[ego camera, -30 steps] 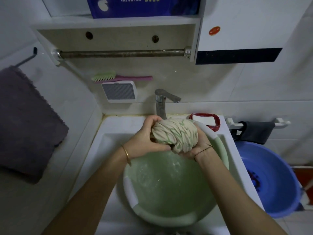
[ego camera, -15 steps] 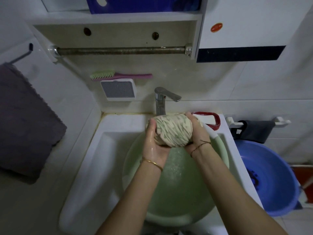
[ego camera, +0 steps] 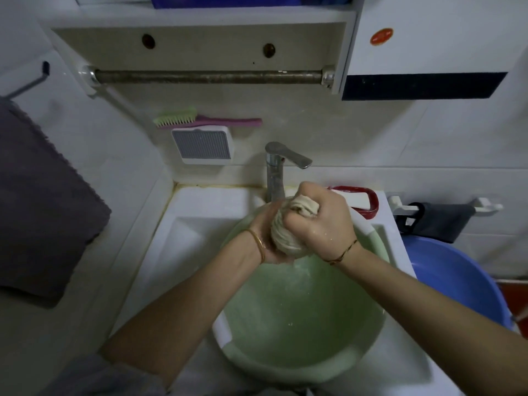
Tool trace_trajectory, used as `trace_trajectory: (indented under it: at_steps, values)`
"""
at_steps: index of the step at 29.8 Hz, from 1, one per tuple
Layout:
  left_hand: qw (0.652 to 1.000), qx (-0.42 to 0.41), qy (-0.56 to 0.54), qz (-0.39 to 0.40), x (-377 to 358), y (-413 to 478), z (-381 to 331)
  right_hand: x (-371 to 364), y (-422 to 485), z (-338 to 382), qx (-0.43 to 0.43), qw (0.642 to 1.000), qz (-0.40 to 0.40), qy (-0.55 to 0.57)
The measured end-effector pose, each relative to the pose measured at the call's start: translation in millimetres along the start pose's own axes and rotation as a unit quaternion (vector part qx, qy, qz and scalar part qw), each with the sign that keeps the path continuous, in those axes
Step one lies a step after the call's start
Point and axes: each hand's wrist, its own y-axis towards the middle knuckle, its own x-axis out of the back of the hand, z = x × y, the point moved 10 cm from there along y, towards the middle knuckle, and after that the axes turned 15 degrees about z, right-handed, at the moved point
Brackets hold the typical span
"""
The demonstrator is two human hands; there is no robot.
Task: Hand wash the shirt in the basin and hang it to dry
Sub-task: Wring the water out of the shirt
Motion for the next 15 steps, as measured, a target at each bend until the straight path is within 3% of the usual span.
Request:
trace_trajectory:
  at_steps: [3,6,8,10,12,15]
  values:
    - [0.999,0.016,0.007,0.037,-3.0,7.1,8.0,-5.9,-0.3,-6.4,0.003,0.999,0.039,0.025]
    - [0.999,-0.004,-0.021,0.024,0.1,5.7,5.8,7.2,-0.4,-38.8,-0.062,0.975,-0.01,0.215]
    - [0.999,-0.021,-0.029,0.009,9.1,0.7,0.2,11.5,-0.6,-61.2,-0.103,0.928,-0.053,0.355]
    - [0.998,-0.022,-0.035,0.053,4.5,-4.4,-2.0,2.6,-1.4,-76.4,-0.141,0.87,-0.055,0.469]
    - [0.992,-0.026,-0.039,0.114,-3.4,-8.9,0.5,-11.4,-4.9,-84.5,-0.188,0.815,-0.033,0.546]
    - [0.977,-0.11,-0.084,0.163,-4.3,-13.1,-4.0,-31.7,-19.7,-97.5,-0.283,0.724,-0.02,0.629]
